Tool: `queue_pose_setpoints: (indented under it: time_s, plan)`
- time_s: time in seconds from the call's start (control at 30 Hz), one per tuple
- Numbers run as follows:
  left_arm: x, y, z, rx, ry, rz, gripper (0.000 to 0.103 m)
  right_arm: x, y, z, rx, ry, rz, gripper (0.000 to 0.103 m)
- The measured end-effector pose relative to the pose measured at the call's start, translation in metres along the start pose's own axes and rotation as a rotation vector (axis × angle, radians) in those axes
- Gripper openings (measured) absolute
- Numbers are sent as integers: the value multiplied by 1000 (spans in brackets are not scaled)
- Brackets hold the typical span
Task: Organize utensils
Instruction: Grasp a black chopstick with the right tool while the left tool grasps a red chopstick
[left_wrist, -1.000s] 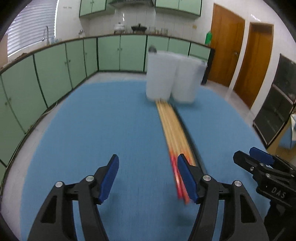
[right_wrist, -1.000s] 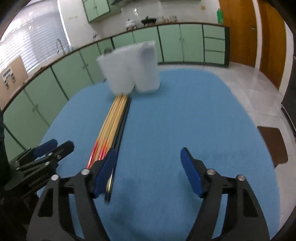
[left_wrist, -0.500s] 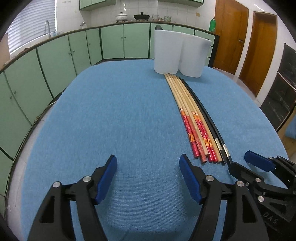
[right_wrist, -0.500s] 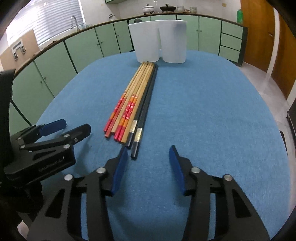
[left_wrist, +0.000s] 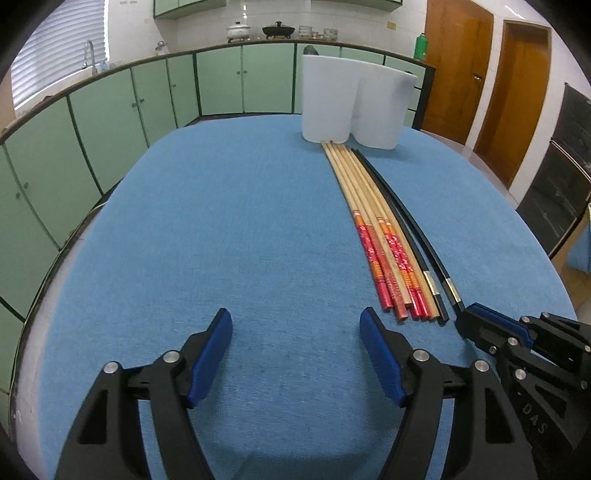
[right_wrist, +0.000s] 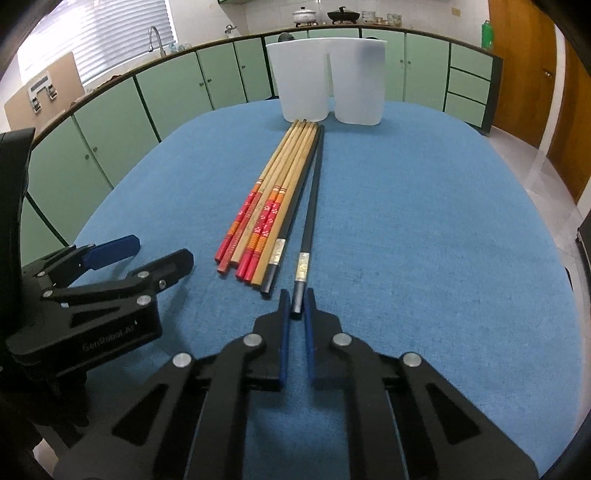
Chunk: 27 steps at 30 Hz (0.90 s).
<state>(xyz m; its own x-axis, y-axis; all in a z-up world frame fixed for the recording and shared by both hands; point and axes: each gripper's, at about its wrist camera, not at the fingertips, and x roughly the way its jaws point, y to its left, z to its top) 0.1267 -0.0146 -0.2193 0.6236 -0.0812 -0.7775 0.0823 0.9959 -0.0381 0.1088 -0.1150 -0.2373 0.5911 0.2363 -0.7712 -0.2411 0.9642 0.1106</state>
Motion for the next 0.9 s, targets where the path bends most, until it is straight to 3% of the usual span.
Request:
queue_pose_setpoints:
  time_s: [0.7,0.83,0.9]
  plan:
    - [9,-26,6,22,19,-51,72,-7,-40,-4,59,-8,-28,7]
    - [11,-24,10,-3,14,-43,58,-6,-40,-4,59,-11,-24,8]
    - [13,-23,12,-17,10,-55,38,-6,-40,-5,64,-11,-17,8]
